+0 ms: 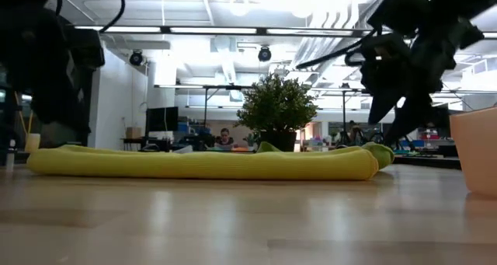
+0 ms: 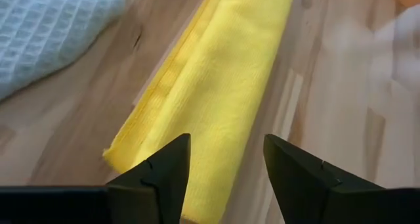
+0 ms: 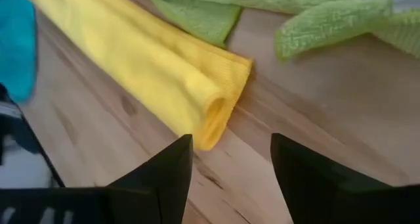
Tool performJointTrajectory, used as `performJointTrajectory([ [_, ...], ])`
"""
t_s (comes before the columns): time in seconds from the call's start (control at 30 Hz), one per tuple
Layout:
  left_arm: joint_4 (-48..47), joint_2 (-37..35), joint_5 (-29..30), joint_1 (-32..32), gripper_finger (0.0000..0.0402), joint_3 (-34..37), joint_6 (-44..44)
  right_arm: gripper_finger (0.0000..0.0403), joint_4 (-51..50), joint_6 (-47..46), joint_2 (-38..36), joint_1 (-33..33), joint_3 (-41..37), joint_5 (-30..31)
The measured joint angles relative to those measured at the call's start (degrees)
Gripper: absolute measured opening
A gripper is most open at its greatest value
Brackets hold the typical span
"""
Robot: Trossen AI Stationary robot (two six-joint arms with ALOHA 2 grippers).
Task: Fold microfiber towels
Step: Fold the yellow microfiber towel
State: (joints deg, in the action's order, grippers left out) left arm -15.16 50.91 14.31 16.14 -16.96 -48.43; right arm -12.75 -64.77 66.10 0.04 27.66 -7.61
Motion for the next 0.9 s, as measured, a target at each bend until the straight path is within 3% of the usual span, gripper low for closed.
performJointTrajectory([
  [0.57,2.8,10.1,0.0,0.0,0.0176,1.3,-2.6,0.0197,23.7,-5.9,17.4,4.3,-2.2,2.1],
  [0.9,3.1,11.1,-0.2,0.0,0.0176,1.2,-2.6,0.0197,31.9,-7.4,23.8,4.4,-2.1,3.6],
])
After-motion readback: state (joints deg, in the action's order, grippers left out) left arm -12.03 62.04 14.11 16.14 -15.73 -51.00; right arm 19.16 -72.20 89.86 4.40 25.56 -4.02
